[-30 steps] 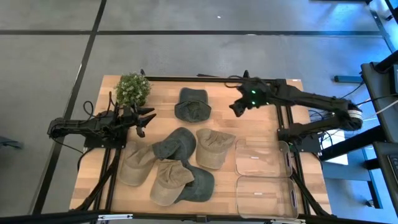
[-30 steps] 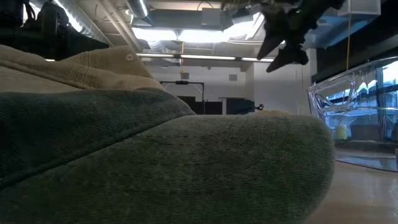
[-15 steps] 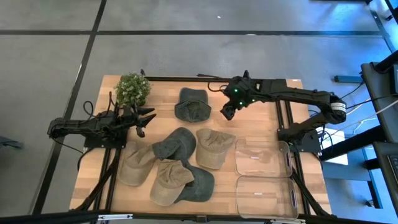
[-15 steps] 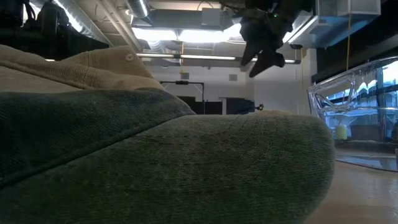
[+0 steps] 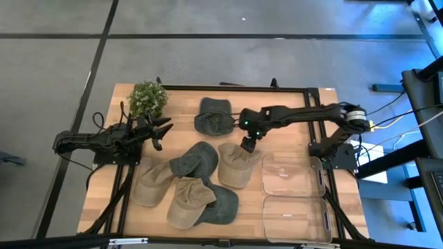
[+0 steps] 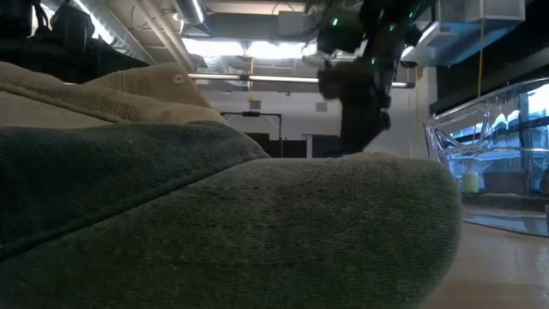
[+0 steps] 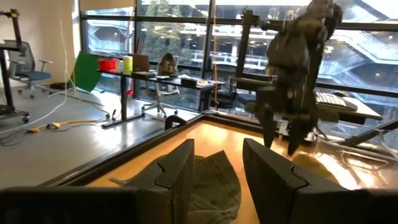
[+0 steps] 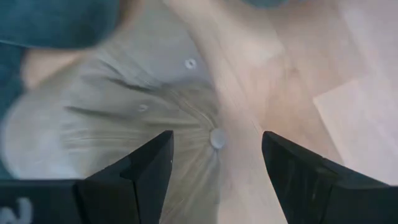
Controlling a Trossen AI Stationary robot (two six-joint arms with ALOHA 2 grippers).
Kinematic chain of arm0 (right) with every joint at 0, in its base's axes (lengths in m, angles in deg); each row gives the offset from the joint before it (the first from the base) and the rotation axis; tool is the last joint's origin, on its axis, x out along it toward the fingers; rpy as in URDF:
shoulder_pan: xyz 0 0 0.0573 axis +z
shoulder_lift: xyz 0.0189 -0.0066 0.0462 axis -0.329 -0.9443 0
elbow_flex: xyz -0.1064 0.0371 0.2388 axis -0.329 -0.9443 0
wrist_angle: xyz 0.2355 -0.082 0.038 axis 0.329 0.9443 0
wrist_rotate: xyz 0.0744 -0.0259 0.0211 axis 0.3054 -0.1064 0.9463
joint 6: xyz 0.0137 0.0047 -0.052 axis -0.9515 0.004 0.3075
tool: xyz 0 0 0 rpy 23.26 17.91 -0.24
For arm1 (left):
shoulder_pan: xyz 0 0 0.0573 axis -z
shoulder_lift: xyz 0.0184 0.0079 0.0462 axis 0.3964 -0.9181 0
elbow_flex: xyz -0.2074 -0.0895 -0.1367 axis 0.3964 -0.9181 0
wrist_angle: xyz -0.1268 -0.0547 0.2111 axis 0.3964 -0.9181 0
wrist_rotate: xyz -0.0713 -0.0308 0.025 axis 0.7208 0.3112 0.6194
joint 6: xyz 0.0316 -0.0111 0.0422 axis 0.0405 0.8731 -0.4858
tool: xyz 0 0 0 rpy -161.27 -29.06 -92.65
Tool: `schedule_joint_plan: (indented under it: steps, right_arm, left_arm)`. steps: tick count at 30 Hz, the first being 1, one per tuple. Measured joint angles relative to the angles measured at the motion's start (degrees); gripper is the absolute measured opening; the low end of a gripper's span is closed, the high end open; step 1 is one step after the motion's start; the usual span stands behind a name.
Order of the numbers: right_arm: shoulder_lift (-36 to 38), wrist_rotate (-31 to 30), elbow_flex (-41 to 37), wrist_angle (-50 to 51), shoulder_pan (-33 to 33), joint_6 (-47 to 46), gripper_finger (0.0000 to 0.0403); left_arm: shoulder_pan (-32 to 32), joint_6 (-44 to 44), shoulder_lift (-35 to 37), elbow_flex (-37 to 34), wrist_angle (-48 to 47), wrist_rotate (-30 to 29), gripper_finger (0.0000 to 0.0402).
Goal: Pick & Place hat
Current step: Put the right brown cap into the top transparent bin
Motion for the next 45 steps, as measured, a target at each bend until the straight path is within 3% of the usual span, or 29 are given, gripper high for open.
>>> schedule_joint_plan:
  steps: [7,11,19,23,32,45]
  right_arm:
    - [-6.7,0.1,0.0,-0.6,0.3,1.3,0.0245]
    - [-8.6,3.2,0.0,-0.9,0.2,2.7,0.0245]
    - [-12.8,1.4,0.2,-1.9,0.4,3.9,0.0238]
    - [-13.2,-0.8,0.2,-1.7,0.5,4.3,0.0196]
    - [-13.1,-2.5,0.1,-1.7,0.2,6.1,0.0041]
    - [-10.4,-3.0,7.6,7.0,0.2,8.9,0.0036]
  left_arm:
    - [0.0,0.0,0.0,0.0,0.0,0.0,0.0132]
    - [0.0,0.0,0.0,0.0,0.0,0.0,0.0132]
    - [0.0,0.0,0.0,0.0,0.0,0.1,0.0132]
    - [0.0,0.0,0.0,0.0,0.0,0.1,0.0132]
    - [0.0,0.0,0.0,0.0,0.0,0.1,0.0132]
    - [0.0,0.0,0.0,0.0,0.0,0.1,0.0132]
